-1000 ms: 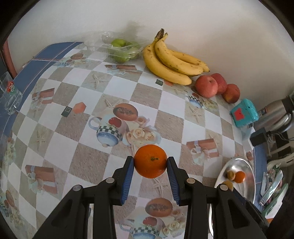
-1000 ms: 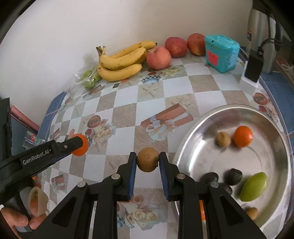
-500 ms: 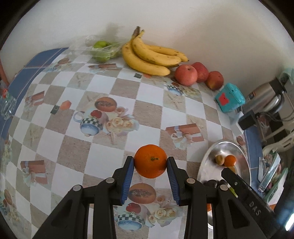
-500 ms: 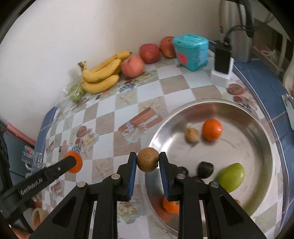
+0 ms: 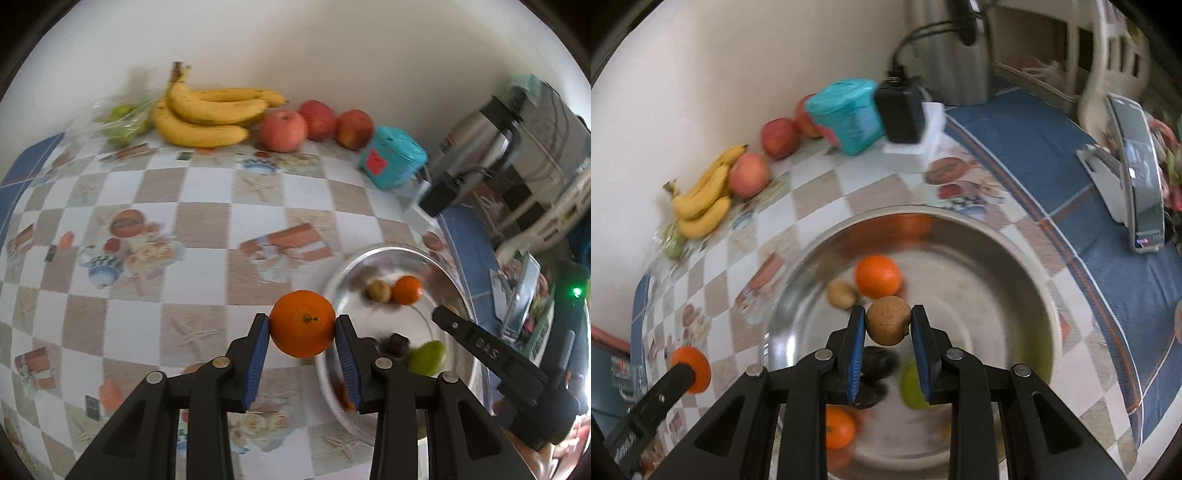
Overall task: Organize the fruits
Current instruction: 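Carry the kiwi in the right tool and orange in the left tool over the basin, then open both tools to drop the kiwi and orange into the basin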
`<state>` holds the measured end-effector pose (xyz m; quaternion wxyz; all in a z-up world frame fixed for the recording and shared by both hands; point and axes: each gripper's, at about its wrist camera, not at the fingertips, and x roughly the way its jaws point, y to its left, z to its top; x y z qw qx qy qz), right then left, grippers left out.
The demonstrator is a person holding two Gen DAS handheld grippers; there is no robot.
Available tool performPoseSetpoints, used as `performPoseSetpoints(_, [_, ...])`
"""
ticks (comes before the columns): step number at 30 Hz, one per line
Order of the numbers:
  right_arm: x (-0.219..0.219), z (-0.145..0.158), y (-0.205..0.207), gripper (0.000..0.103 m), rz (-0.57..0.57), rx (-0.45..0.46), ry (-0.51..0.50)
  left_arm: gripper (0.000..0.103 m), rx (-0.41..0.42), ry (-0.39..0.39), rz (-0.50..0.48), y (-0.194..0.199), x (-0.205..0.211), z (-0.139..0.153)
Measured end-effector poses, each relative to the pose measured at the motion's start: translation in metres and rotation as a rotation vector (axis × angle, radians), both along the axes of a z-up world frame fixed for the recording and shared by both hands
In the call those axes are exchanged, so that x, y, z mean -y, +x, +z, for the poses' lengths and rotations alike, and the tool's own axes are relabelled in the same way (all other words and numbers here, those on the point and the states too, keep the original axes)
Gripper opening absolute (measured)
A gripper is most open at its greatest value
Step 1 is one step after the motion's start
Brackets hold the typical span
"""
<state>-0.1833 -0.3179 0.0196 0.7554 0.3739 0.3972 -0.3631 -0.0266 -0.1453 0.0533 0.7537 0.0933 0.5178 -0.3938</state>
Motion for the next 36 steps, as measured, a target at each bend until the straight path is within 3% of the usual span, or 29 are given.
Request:
performPoseSetpoints(9, [0.006,-0.013,-0.002,0.026,-0.015,-0.024,0.012,0.039,-0.026,-0.015,-0.077,-0.014,0.019,-0.01])
performPoseSetpoints(16, [0.007,-0.02,-0.001,0.026,-0.02,-0.044,0.027,0.039,-0.022,0.037,-0.117,-0.025,0.034,-0.026])
performPoseSetpoints(36, [0.009,-0.024,0.001,0.028,-0.019,-0.069,0.038,0.04,-0.023,0.095,-0.129,-0.031,0.048,-0.045])
